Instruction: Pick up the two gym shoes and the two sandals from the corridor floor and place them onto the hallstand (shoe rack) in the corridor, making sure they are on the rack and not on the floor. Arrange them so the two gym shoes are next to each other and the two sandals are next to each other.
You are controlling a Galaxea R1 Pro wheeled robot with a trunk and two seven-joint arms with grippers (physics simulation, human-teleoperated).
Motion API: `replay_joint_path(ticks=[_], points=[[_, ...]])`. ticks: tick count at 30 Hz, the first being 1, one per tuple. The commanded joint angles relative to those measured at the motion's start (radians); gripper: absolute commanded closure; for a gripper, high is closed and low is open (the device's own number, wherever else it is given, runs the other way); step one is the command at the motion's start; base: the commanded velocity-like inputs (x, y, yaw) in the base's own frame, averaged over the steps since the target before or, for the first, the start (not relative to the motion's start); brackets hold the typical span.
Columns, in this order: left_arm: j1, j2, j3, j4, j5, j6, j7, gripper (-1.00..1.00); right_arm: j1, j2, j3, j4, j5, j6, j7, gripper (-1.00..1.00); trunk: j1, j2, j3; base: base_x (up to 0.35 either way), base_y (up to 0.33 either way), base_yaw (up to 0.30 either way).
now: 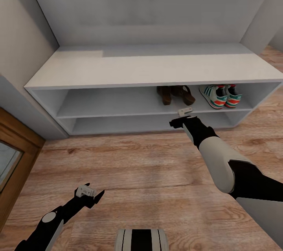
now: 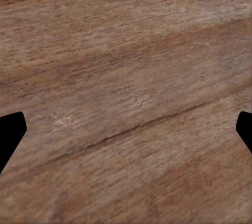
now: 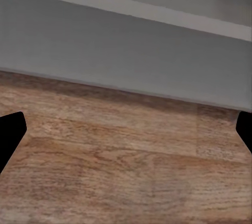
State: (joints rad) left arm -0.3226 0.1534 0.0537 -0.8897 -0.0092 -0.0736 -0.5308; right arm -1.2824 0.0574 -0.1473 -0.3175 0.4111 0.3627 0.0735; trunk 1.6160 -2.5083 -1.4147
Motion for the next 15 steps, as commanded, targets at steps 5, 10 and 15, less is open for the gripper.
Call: replay_joint_path(ticks=[5, 10, 15], points=[[0.000, 0.000, 0.000, 0.000, 0.000, 0.000, 0.000, -1.00, 0.000, 0.000, 0.000, 0.000, 0.000, 0.000, 0.000, -1.00, 0.000, 0.000, 0.000, -0.025, 0.000, 0.000], [0.000, 0.000, 0.000, 0.000, 0.000, 0.000, 0.000, -1.00, 0.002, -0.002, 0.000, 0.000, 0.000, -0.001, 0.000, -1.00, 0.000, 0.000, 0.000, -0.178, 0.000, 0.000], [0.000, 0.000, 0.000, 0.000, 0.000, 0.000, 0.000, -1.00, 0.012, -0.003, 0.000, -0.001, 0.001, -0.002, 0.000, -1.00, 0.000, 0.000, 0.000, -0.259, 0.000, 0.000]])
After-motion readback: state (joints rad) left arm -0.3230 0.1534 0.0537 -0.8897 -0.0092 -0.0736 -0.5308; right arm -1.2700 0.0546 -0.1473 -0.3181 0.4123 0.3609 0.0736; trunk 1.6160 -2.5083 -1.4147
